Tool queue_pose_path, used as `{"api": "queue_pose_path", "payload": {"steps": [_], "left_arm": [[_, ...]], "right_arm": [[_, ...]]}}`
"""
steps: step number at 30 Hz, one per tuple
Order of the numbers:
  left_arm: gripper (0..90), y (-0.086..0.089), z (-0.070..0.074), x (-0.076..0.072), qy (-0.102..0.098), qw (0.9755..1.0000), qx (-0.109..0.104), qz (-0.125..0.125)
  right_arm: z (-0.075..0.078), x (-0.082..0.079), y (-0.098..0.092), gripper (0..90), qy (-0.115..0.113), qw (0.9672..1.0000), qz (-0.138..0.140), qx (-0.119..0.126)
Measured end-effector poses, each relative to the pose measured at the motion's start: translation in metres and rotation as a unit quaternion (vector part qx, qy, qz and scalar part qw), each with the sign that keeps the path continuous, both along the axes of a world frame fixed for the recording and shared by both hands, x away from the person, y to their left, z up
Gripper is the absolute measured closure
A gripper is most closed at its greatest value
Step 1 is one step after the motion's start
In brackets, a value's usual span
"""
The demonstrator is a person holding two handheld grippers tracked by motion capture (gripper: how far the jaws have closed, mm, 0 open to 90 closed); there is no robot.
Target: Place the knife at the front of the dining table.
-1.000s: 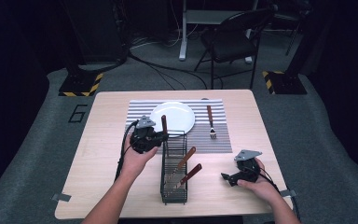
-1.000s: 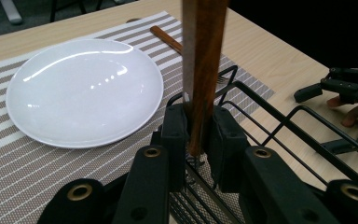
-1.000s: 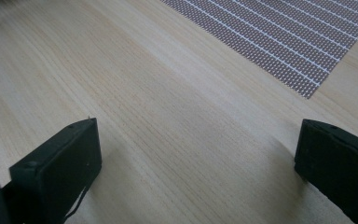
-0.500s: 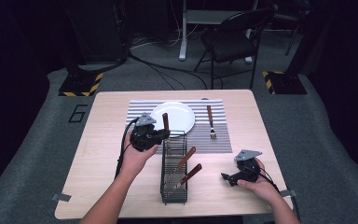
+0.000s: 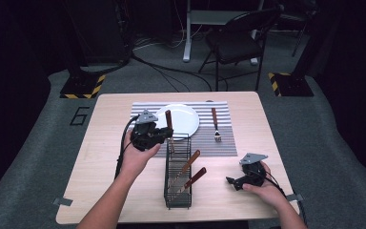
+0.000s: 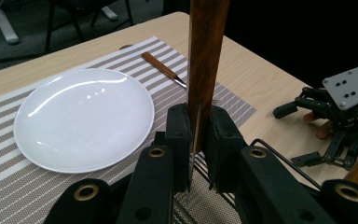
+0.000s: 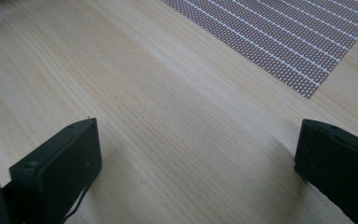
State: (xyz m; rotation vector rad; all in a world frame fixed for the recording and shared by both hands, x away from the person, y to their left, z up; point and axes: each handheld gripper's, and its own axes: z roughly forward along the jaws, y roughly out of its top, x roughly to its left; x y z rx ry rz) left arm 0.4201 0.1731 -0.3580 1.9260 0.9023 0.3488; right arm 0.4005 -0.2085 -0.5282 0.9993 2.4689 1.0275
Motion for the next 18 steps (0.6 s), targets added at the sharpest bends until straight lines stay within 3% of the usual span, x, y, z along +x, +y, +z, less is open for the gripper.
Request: {"api": "queue_pose_path", "payload": {"steps": [18], "left_arm": [[80.6,0.004,0.027,-0.007,-0.014,0.9999,-0.004,-0.006]], "right_arm": [[0.000,0.000,0.000,0.0,0.000,1.0000,0.000,0.000]]}}
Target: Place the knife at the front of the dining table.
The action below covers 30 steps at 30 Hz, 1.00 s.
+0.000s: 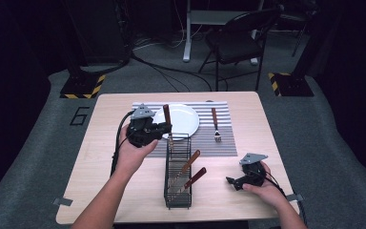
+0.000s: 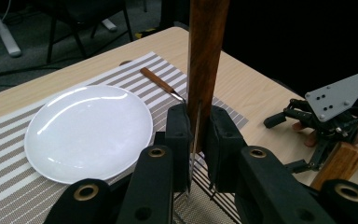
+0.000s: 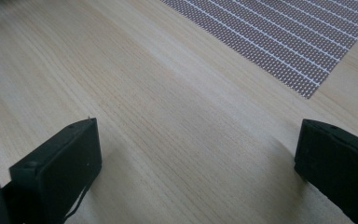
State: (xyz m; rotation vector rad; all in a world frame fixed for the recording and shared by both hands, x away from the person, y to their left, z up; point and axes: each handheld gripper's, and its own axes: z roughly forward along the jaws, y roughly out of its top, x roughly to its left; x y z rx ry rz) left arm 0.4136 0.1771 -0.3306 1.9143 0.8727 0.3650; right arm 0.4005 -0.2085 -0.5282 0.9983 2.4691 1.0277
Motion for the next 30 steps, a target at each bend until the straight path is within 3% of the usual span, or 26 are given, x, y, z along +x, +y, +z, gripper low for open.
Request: {"api": "queue_pose_path", "payload": {"steps": [13,20,26,30], "left_arm": [[80.6,0.012,0.021,-0.002,-0.010,0.9998,-0.016,0.006],[80.6,0.020,0.027,-0.003,-0.013,0.9998,-0.013,0.011],[80.6,0.029,0.033,0.000,-0.015,0.9996,-0.012,0.023],[80.6,0.044,0.035,0.003,-0.017,0.9989,-0.012,0.041]], "right_arm": [[0.000,0.000,0.000,0.0,0.000,1.0000,0.000,0.000],[0.000,0.000,0.000,0.0,0.000,1.0000,0.000,0.000],[0.000,0.000,0.000,0.0,0.001,1.0000,-0.001,0.000],[0.000,0.000,0.000,0.0,0.000,1.0000,0.000,0.000]]}}
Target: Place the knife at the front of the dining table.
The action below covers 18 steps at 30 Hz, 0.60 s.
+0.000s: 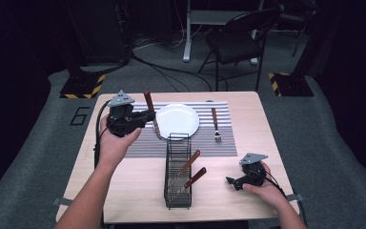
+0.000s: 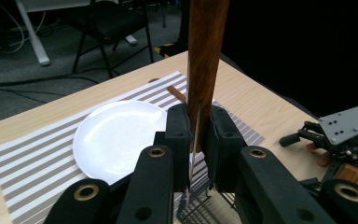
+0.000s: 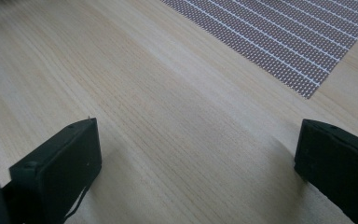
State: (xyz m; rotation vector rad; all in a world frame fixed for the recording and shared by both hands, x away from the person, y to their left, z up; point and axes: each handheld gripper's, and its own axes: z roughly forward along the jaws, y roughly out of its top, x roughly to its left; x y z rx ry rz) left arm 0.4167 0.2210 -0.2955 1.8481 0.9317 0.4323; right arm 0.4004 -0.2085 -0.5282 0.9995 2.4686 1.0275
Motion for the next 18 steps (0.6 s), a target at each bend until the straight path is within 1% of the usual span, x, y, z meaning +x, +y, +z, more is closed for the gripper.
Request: {"api": "queue_pose_path", "payload": {"steps": [3,5,6,10,13,14,18], "left_arm": [[80.6,0.009,-0.003,0.002,0.000,0.9999,-0.003,0.012],[80.6,0.014,-0.005,0.003,0.001,0.9998,0.001,0.019],[80.6,0.014,-0.005,0.003,0.001,0.9998,0.001,0.019],[80.6,0.023,-0.012,0.007,0.005,0.9993,0.000,0.037],[80.6,0.028,-0.014,0.008,0.006,0.9990,0.004,0.043],[80.6,0.031,-0.017,0.009,0.007,0.9987,0.003,0.050],[80.6,0.036,-0.020,0.010,0.009,0.9984,0.001,0.056]], "right_arm": [[0.000,0.000,0.000,0.0,0.001,1.0000,-0.001,0.000],[0.000,0.000,0.000,0.0,0.000,1.0000,0.000,0.000],[0.000,0.000,0.000,0.0,0.000,1.0000,0.000,0.000],[0.000,0.000,0.000,0.0,0.000,1.0000,0.000,0.000],[0.000,0.000,0.000,0.0,0.001,1.0000,-0.001,0.000],[0.000,0.000,0.000,0.0,0.001,1.0000,-0.001,0.000],[0.000,0.000,0.000,0.0,0.001,1.0000,-0.001,0.001]]}}
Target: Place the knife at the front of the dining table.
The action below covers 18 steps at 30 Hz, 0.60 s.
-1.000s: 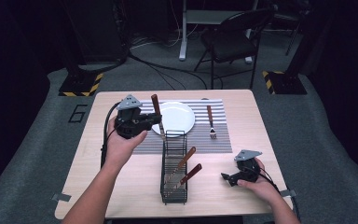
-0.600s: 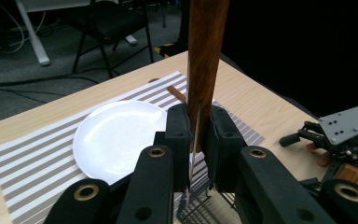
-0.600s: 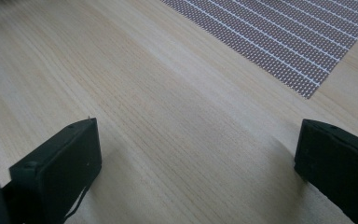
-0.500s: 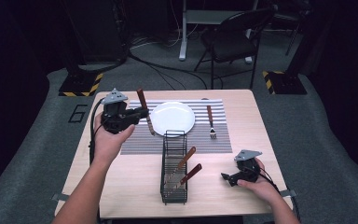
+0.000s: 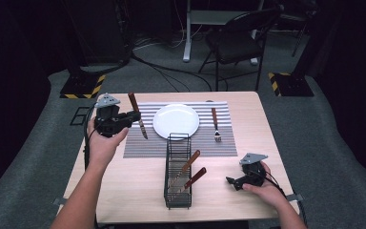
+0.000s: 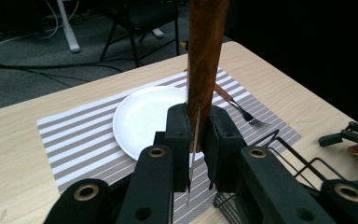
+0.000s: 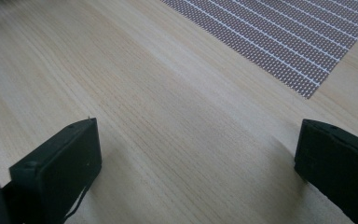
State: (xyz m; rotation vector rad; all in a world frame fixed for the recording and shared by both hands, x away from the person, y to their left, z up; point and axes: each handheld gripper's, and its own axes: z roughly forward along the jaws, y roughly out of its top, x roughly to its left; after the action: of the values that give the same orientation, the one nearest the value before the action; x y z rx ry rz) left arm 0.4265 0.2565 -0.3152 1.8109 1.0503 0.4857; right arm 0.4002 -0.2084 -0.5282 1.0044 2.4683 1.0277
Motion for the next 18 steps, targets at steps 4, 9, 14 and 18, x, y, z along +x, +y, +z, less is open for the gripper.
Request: {"api": "queue_pose_path", "payload": {"steps": [4,9,14,18], "left_arm": [[80.6,0.006,-0.007,0.002,0.003,0.9999,0.005,0.012],[80.6,0.012,-0.016,0.007,0.008,0.9997,-0.002,0.025],[80.6,0.016,-0.026,0.014,0.016,0.9993,-0.004,0.034],[80.6,0.020,-0.033,0.019,0.021,0.9990,0.001,0.039]], "right_arm": [[0.000,0.000,0.000,0.0,-0.001,1.0000,0.000,0.000],[0.000,0.000,0.000,0.0,-0.001,1.0000,0.001,0.000],[0.000,0.000,0.000,0.0,-0.001,1.0000,0.001,-0.001],[0.000,0.000,0.000,0.0,0.000,1.0000,0.000,0.000]]}}
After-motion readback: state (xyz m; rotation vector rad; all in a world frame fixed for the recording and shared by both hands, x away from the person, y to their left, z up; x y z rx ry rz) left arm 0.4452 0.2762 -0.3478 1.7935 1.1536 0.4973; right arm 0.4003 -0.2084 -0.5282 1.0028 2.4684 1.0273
